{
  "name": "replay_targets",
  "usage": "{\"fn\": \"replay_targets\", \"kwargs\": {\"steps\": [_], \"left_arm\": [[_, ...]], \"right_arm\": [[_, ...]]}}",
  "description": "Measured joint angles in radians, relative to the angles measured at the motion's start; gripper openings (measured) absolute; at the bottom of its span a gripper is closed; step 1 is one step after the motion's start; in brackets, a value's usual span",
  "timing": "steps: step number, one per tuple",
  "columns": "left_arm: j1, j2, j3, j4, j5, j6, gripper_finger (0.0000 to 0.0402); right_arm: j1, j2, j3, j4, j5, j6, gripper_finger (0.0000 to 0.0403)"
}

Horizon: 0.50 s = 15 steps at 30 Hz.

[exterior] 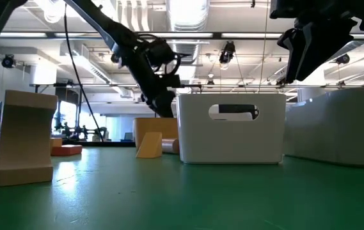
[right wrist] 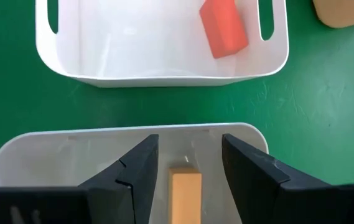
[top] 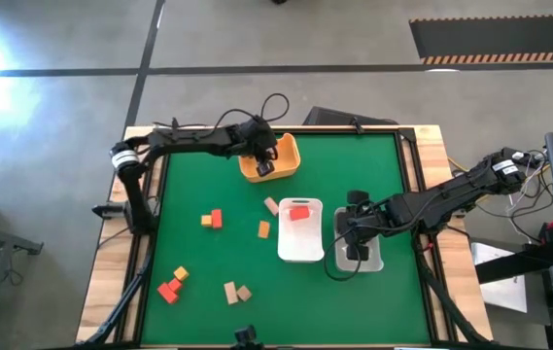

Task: Sort & place blocks by color
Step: Put the brown block into the yellow bin, then put the yellow block into the gray bin

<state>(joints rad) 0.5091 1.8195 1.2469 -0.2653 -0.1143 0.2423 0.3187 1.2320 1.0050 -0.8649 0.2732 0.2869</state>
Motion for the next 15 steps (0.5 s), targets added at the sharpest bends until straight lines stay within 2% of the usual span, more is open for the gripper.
{"fn": "replay_targets", "kwargs": {"steps": [7,12,15], "left_arm": [[0.017,0.050,0.003,0.008,-0.007,0.000,0.0124],[0.015,0.051,0.002,0.025,-0.009,0.001,0.0211],[0.014,0.048,0.003,0.023,-0.012,0.000,0.0243]], "right_arm": [[0.000,0.000,0.000,0.012,0.000,-0.014,0.0164],[0.000,0.000,0.000,0.015,0.000,-0.011,0.0164],[0.000,0.000,0.000,0.016,0.000,-0.011,0.0164]]}}
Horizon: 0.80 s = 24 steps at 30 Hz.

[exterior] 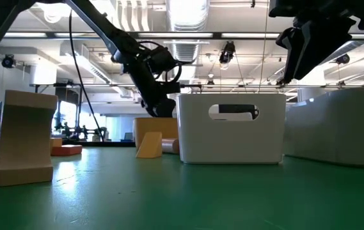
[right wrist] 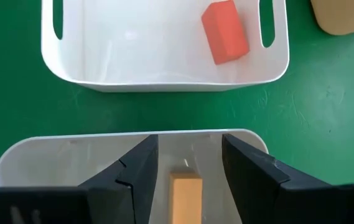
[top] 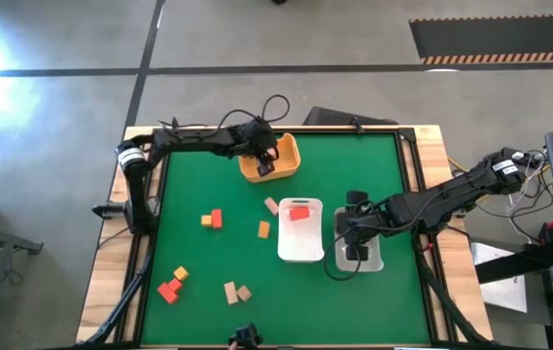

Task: Sort & place blocks by color
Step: Put the yellow block into the gray bin

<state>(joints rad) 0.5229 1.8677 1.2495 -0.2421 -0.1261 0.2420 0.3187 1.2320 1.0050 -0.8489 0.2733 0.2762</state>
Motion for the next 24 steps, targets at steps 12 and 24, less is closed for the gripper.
{"fn": "replay_targets", "kwargs": {"steps": [12,24], "left_arm": [[-0.182,-0.240,-0.017,-0.040,-0.006,-0.151,0.0245],[-0.578,-0.527,-0.251,-0.038,-0.011,-0.463,0.0246]], "right_arm": [[0.000,0.000,-0.006,0.063,0.004,-0.001,0.0164],[0.006,0.000,-0.072,0.255,0.018,-0.075,0.0164]]}}
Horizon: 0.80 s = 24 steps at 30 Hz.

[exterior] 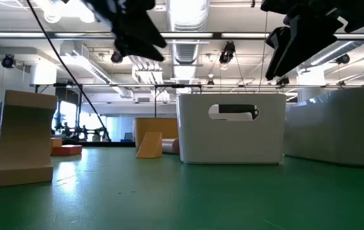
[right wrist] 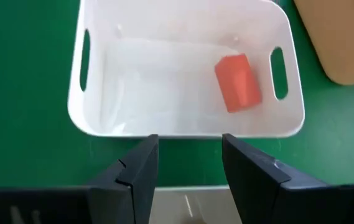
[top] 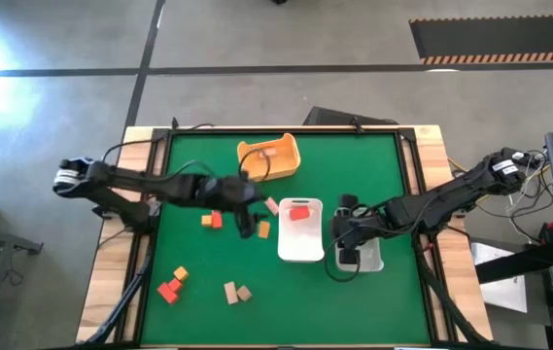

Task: Sort & place blocks by color
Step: Put the yellow block into the gray bin

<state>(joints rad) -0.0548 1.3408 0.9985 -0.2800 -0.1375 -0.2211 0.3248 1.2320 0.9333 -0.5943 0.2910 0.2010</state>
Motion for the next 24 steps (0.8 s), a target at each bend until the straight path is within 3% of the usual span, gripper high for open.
{"fn": "replay_targets", "kwargs": {"steps": [7,13,24], "left_arm": [[-0.132,-0.058,-0.175,0.002,-0.068,-0.351,0.0246],[-0.146,-0.078,-0.273,-0.073,-0.081,-0.633,0.0246],[-0.146,-0.076,-0.254,-0.544,-0.134,-1.050,0.0246]], "right_arm": [[0.000,0.000,-0.009,0.130,0.001,-0.070,0.0164],[0.000,0.001,-0.010,0.251,-0.001,-0.148,0.0164],[0.000,0.001,-0.013,0.292,-0.002,-0.176,0.0164]]}}
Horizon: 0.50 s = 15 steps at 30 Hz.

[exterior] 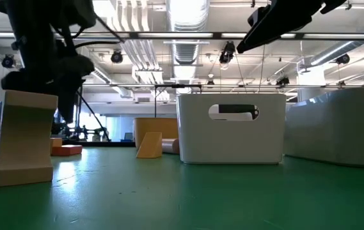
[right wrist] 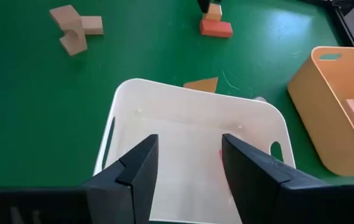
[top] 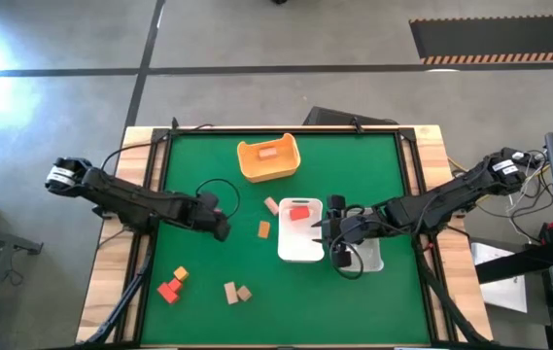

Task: Sort & place blocks by color
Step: Put the yellow block into the gray bin

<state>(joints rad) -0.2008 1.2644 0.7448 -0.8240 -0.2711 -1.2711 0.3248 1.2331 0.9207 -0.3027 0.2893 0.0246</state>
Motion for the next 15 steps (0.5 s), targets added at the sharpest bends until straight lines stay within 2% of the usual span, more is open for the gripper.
{"fn": "replay_targets", "kwargs": {"steps": [4,15], "left_arm": [[0.000,0.008,-0.020,-0.028,-0.003,-0.057,0.0246],[0.005,0.066,-0.033,-0.031,-0.053,-0.057,0.0246]], "right_arm": [[0.000,0.000,-0.006,0.003,0.000,0.000,0.0164],[0.000,0.000,-0.029,0.039,0.000,0.000,0.0164]]}}
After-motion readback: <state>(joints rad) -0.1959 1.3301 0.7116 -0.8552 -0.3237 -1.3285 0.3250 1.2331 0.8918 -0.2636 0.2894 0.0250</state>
